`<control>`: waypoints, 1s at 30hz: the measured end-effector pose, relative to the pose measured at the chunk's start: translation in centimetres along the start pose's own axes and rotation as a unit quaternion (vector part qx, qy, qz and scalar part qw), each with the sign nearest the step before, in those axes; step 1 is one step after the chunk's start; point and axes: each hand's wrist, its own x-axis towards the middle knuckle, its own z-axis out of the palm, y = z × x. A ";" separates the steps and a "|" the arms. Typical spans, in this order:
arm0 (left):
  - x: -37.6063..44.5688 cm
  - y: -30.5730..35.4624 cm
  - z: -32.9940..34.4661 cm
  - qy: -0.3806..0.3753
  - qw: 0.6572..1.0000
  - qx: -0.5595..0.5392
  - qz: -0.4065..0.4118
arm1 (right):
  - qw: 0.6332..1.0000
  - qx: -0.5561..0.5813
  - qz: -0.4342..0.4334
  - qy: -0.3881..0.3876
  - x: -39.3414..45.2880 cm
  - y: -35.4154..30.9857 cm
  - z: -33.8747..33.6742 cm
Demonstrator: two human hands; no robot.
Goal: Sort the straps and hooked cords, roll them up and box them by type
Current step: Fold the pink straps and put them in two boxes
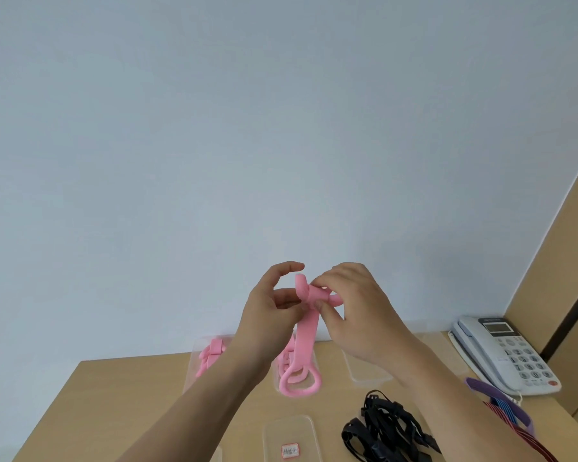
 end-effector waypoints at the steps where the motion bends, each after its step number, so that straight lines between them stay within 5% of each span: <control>1: 0.0 0.0 -0.1 0.004 1.000 -0.004 -0.005 | 1.000 0.007 0.001 0.004 0.0 -0.1 0.1; 17: 0.6 -0.2 0.2 -0.020 0.998 0.014 -0.057 | 0.989 -0.003 -0.010 0.149 0.1 0.4 0.5; 30: 0.2 1.1 0.4 -0.024 0.997 -0.057 -0.042 | 0.978 -0.049 -0.084 0.182 -0.3 0.4 0.4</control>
